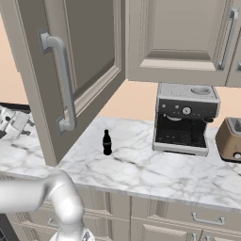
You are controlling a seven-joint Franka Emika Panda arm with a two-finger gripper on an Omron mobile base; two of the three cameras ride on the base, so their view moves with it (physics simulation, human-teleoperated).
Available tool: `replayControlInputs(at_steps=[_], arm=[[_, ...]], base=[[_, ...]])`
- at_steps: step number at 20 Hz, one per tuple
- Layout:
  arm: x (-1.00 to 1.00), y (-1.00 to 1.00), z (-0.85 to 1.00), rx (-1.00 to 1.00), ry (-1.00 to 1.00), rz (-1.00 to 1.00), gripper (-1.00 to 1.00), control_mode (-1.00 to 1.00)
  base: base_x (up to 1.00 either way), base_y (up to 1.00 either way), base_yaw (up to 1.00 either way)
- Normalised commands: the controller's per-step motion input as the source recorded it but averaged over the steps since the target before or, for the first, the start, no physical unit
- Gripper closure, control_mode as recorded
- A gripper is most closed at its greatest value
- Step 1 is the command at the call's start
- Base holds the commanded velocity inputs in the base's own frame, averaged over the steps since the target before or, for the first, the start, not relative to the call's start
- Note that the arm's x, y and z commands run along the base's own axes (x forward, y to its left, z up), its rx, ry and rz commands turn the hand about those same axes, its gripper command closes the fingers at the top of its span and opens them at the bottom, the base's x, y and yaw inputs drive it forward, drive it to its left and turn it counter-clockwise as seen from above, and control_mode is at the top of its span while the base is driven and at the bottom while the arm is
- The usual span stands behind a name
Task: Sort all alcoholic drinks to one cabinet, and non-alcoholic drinks to the other.
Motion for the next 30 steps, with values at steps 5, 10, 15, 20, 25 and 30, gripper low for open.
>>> replayControlInputs(at_steps=[5,10,15,20,25,30], arm=[[0.0,-0.04,-0.13,-0.05,0.01,0.0,-1.0,-1.0],[0.0,-0.19,-0.1,0.0,0.0,0.0,-1.0,-1.0],[0.0,-0.23,-0.13,0.0,0.0,0.0,-1.0,-1.0],[0.0,-0.06,-0.1,0.0,0.0,0.0,-1.0,-1.0],[0.08,-0.01,-0.05,0.0,0.0,0.0,-1.0,-1.0],[0.2,0.0,0.0,0.0,0.0,0.0,-1.0,-1.0]], base=[[0.0,0.0,0.0],[0.0,0.0,0.0],[0.0,0.0,0.0],[0.0,0.0,0.0],[0.0,0.0,0.0],[0.0,0.0,0.0]])
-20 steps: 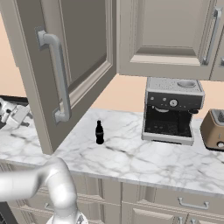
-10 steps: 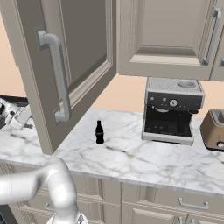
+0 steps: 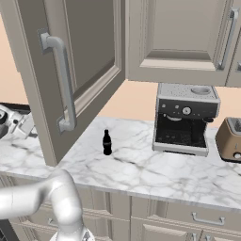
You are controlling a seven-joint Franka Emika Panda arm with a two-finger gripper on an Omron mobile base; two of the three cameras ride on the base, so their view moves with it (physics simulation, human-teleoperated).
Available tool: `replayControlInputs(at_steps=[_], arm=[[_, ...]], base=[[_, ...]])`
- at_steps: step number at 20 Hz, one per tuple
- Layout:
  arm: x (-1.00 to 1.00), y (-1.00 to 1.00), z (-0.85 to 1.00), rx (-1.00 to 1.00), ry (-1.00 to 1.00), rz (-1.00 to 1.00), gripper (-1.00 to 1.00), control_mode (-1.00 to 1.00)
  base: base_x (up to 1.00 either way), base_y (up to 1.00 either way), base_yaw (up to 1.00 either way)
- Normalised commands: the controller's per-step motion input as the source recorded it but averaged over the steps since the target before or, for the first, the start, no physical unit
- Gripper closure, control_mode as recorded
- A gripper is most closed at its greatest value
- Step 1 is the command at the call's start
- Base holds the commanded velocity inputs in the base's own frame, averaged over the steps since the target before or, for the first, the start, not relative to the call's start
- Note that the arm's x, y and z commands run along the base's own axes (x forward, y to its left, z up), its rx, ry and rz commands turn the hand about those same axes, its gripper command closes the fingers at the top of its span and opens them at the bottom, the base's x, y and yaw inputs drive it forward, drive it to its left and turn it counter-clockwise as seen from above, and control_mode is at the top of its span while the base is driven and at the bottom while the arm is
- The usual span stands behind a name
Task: Sort all alcoholic drinks to one cabinet, and non-alcoholic drinks to the other.
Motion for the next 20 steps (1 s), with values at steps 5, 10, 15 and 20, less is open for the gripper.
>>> replayControlInputs(at_steps=[5,10,15,20], arm=[[0.23,0.0,-0.01,0.0,0.0,0.0,-1.0,-1.0],[0.24,0.0,-0.07,0.0,0.01,0.0,-1.0,-1.0],[0.16,0.04,-0.1,0.0,0.03,0.0,-1.0,-1.0],[0.19,0.11,-0.12,-0.01,0.03,0.0,-1.0,-1.0]], base=[[0.0,0.0,0.0],[0.0,0.0,0.0],[0.0,0.0,0.0],[0.0,0.0,0.0]])
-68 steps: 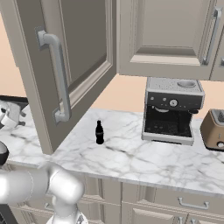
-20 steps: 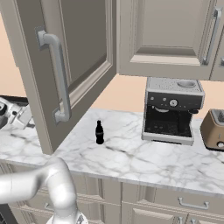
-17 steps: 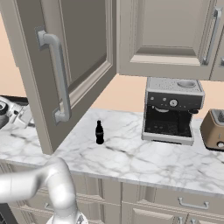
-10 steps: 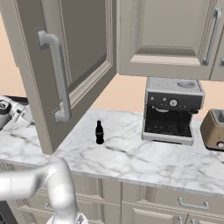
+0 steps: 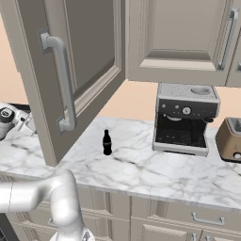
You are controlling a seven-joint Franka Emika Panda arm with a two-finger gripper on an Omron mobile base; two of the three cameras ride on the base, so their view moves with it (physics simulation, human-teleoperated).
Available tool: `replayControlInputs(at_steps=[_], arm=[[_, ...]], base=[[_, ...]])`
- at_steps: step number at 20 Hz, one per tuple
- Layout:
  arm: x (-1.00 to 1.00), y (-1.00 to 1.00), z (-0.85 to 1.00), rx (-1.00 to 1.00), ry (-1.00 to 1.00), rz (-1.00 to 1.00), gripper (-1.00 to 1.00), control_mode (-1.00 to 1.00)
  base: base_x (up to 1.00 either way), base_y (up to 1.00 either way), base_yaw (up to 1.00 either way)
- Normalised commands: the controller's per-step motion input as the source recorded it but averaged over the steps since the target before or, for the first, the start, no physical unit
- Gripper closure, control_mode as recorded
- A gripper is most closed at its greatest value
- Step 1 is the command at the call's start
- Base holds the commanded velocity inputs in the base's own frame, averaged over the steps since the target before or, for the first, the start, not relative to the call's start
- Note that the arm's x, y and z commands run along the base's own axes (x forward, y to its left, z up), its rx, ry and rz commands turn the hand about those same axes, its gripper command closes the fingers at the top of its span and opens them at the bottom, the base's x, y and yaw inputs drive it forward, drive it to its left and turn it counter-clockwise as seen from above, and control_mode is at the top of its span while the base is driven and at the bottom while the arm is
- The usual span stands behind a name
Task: Sort all alcoholic drinks to one cabinet, and non-alcoholic drinks to the other.
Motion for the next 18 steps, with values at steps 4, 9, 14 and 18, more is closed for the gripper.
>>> replayControlInputs(at_steps=[4,9,14,18], arm=[[0.15,0.19,-0.06,-0.01,0.0,0.0,-1.0,-1.0],[0.12,0.2,-0.02,-0.01,0.0,0.0,-1.0,-1.0],[0.06,0.02,-0.09,-0.03,0.02,-0.01,-1.0,-1.0],[0.0,-0.18,-0.09,-0.04,0.1,-0.07,-1.0,-1.0]], base=[[0.0,0.0,0.0],[0.0,0.0,0.0],[0.0,0.0,0.0],[0.0,0.0,0.0]])
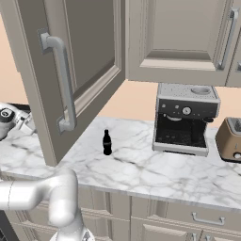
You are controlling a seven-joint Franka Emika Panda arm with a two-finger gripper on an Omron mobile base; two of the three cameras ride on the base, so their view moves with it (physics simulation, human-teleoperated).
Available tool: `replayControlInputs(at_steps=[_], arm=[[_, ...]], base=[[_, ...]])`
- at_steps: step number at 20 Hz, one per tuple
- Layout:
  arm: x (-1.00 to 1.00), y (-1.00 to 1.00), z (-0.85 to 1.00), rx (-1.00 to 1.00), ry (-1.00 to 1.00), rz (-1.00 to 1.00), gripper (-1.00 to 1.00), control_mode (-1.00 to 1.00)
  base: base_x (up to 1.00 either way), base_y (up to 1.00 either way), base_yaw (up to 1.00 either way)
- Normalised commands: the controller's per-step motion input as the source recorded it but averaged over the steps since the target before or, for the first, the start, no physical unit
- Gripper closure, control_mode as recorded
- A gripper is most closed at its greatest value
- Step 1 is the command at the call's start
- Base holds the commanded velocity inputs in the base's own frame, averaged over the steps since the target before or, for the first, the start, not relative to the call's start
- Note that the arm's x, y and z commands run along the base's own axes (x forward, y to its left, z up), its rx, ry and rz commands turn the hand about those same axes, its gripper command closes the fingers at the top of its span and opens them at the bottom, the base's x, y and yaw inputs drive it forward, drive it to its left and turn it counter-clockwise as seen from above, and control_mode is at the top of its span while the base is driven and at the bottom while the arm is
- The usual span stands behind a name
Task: Sort all alcoholic drinks to one cabinet, and non-alcoholic drinks to the other.
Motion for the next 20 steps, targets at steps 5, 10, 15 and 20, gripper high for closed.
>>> replayControlInputs(at_steps=[5,10,15,20], arm=[[0.0,-0.08,-0.06,-0.04,0.08,-0.07,-1.0,-1.0],[-0.08,-0.04,-0.07,-0.05,0.06,-0.05,-1.0,-1.0],[-0.12,-0.01,-0.01,-0.07,0.01,-0.04,-1.0,-1.0],[-0.01,-0.17,0.0,-0.09,0.0,0.0,-1.0,-1.0]], base=[[0.0,0.0,0.0],[0.0,0.0,0.0],[0.0,0.0,0.0],[0.0,0.0,0.0]])
